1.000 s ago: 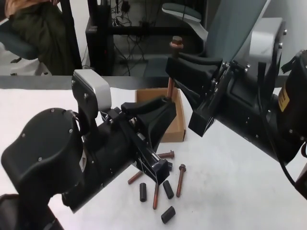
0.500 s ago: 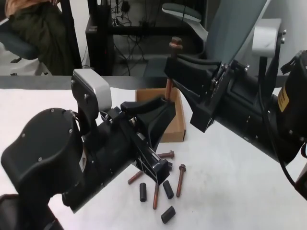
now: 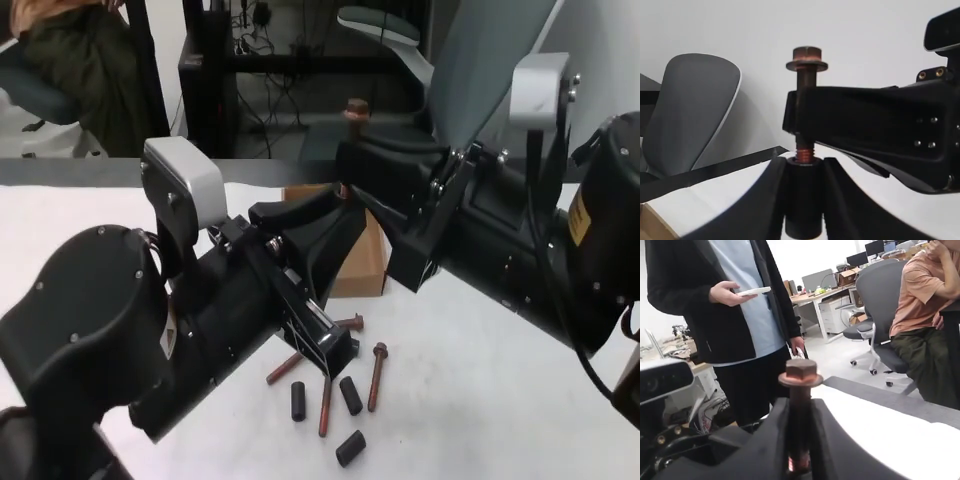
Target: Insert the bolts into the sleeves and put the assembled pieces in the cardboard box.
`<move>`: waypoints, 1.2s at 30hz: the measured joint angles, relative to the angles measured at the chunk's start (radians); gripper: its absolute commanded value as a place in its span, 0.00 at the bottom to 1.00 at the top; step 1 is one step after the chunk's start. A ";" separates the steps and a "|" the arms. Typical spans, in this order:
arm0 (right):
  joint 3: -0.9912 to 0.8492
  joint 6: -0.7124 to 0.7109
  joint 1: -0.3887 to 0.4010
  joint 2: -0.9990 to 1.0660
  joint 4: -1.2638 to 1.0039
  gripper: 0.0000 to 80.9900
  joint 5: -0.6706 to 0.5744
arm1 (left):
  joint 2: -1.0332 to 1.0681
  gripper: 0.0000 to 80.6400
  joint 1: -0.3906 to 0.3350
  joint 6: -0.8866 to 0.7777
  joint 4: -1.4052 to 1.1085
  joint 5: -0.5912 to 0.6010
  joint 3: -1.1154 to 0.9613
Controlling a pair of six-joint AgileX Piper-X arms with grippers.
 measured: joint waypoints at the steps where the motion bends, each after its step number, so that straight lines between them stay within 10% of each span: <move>1: 0.000 -0.008 0.002 0.000 0.007 0.05 0.002 | 0.000 0.02 0.000 0.000 -0.001 0.000 0.000; 8: -0.001 -0.009 0.010 0.000 0.040 0.85 -0.002 | 0.002 0.02 0.000 0.000 0.003 0.000 0.002; 24: -0.001 -0.182 -0.032 -0.069 0.113 0.86 0.222 | 0.018 0.02 0.070 0.060 0.032 -0.043 -0.020; 36: -0.002 -0.198 -0.109 -0.222 0.274 0.86 0.284 | 0.464 0.02 0.199 0.101 0.292 0.048 -0.416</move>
